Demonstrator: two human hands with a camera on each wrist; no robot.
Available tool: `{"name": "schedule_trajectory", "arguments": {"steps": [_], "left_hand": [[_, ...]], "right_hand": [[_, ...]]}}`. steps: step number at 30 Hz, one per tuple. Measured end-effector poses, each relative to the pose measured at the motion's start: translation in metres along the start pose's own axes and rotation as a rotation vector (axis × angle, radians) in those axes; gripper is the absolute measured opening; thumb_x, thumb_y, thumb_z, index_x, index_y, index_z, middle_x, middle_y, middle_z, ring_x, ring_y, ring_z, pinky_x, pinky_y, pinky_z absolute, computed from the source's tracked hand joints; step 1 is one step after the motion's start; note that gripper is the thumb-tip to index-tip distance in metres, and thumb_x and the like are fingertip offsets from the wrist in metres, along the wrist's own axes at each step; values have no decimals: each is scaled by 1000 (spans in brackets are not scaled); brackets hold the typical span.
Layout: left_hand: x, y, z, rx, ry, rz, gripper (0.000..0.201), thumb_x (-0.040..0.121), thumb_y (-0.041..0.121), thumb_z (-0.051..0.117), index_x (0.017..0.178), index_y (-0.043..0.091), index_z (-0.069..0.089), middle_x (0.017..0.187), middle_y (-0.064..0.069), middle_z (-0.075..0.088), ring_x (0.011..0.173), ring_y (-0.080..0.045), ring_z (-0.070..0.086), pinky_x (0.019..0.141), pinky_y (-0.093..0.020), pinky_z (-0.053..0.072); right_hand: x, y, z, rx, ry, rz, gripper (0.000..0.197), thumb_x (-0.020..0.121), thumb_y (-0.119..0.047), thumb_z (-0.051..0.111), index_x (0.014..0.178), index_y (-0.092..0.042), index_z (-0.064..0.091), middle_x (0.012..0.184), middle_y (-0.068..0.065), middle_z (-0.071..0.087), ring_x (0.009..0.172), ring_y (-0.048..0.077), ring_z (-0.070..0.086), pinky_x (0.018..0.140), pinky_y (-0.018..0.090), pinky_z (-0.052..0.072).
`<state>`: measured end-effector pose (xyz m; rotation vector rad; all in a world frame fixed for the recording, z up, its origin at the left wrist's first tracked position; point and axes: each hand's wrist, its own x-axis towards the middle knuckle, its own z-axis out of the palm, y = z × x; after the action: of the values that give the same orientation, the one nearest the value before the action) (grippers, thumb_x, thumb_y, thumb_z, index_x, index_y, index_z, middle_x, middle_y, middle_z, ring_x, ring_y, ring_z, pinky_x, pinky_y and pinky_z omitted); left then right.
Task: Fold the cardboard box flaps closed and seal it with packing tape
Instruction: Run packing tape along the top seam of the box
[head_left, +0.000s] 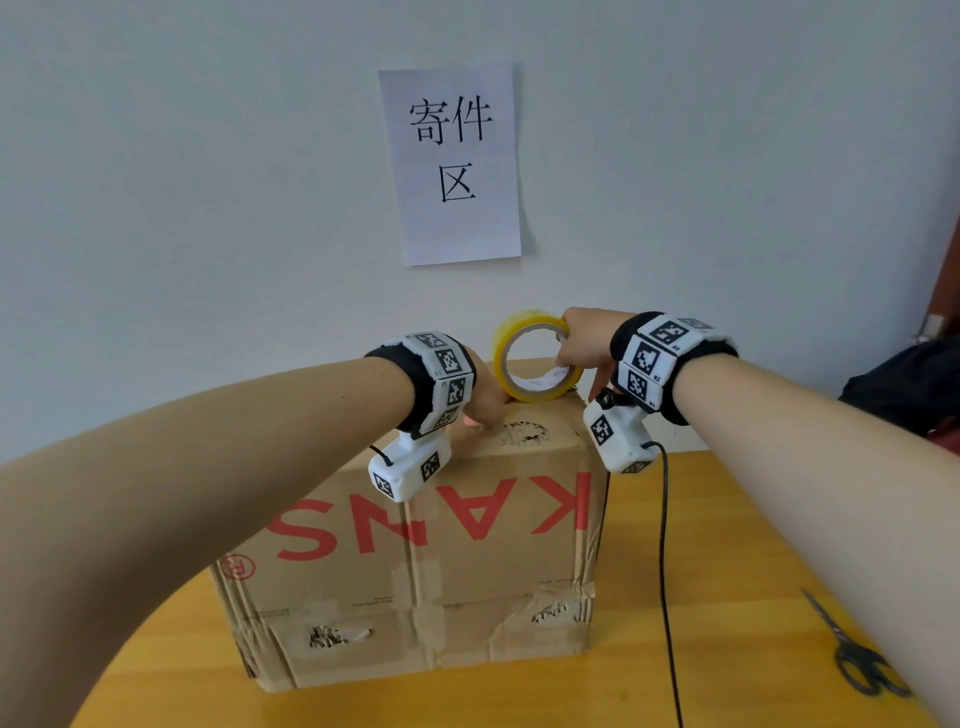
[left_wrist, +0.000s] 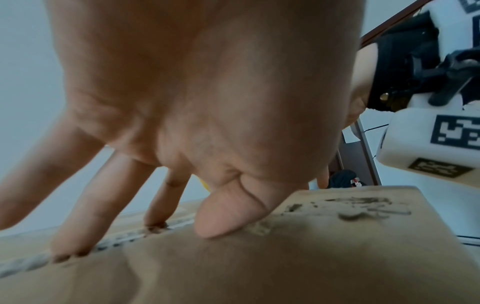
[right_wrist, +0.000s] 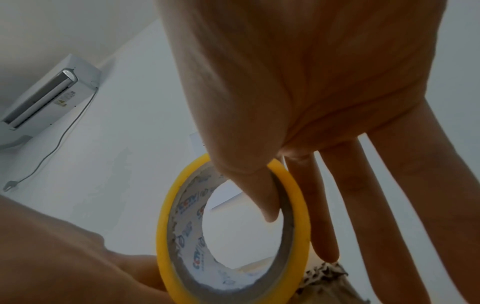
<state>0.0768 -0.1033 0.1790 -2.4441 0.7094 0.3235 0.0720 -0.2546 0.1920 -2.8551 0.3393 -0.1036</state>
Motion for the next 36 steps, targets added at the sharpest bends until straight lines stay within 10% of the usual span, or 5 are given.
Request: {"name": "schedule_trajectory", "arguments": {"steps": [3, 10, 22, 36], "left_hand": [[-6, -1, -5, -18, -3, 4, 50, 104, 15, 36, 154, 14, 30, 154, -11, 38, 125, -28, 49, 87, -31, 46], [-1, -2, -10, 61, -14, 6, 45, 108, 18, 26, 152, 9, 33, 155, -10, 38, 138, -29, 41, 114, -41, 33], [-6, 0, -10, -1, -12, -52, 50, 109, 25, 22, 153, 4, 30, 157, -15, 34, 144, -29, 34, 116, -41, 27], [-13, 4, -7, -42, -19, -50, 55, 103, 10, 34, 157, 7, 20, 160, -17, 28, 144, -31, 31, 114, -39, 28]], "right_hand": [[2, 0, -1, -10, 15, -10, 14, 97, -11, 53, 109, -3, 54, 92, 11, 55, 81, 30, 63, 61, 29, 45], [9, -1, 0, -48, 31, 24, 21, 94, -9, 52, 75, -13, 43, 67, 4, 42, 55, 18, 37, 50, 26, 30], [-3, 22, -15, -72, 99, 147, 25, 100, -9, 46, 122, 1, 51, 75, 7, 48, 60, 17, 44, 51, 27, 33], [-6, 49, -13, -128, 163, 240, 32, 101, -8, 46, 131, 3, 44, 75, 8, 46, 60, 18, 44, 50, 28, 32]]}}
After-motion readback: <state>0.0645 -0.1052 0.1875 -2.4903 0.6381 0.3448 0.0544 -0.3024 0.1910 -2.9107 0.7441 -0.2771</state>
